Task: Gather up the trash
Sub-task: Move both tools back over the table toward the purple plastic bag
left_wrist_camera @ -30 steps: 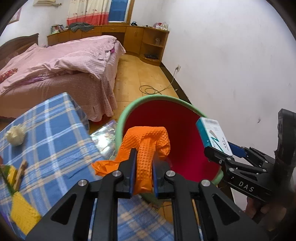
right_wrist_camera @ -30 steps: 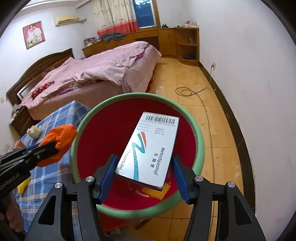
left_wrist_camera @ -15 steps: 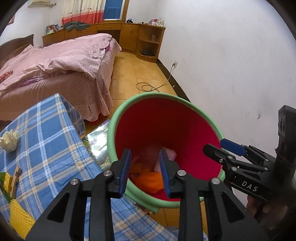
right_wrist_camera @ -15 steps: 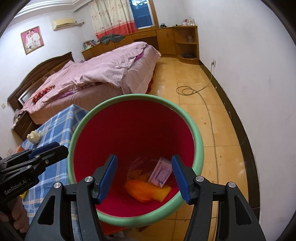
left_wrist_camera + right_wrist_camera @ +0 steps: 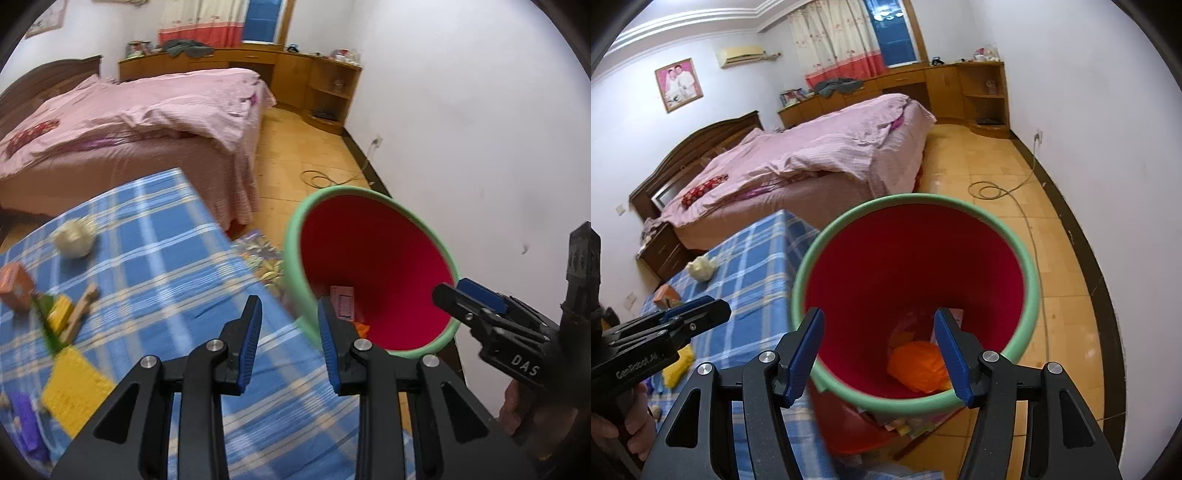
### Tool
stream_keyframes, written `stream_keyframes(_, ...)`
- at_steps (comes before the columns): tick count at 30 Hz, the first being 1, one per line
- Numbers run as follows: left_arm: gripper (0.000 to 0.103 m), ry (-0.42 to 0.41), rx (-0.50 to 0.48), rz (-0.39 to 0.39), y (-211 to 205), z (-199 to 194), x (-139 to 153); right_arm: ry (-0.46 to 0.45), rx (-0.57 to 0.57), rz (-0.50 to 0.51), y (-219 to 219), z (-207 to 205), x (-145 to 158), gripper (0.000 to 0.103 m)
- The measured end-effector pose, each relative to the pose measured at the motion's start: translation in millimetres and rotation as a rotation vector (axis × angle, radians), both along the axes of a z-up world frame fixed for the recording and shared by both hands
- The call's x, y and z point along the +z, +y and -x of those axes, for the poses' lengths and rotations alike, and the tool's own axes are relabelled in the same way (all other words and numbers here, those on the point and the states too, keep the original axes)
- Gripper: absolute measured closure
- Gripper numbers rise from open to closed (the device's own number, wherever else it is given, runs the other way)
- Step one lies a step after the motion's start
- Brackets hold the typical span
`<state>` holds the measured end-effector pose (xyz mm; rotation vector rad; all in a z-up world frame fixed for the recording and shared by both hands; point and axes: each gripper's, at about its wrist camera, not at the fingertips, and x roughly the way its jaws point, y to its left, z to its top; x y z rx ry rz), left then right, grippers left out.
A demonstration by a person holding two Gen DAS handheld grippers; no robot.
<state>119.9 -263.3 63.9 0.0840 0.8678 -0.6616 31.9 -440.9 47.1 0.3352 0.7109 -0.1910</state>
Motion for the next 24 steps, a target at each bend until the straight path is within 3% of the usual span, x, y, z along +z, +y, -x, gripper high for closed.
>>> stream_keyframes(5, 0.072, 0.008, 0.069, 0.002, 39, 2, 0, -0.008, 0.032, -0.011, 18, 0, 2, 0.035)
stream_keyframes(24, 0.072, 0.037, 0.317, -0.020, 180, 9, -14, 0.028, 0.177, -0.024, 102, -8, -6, 0.035)
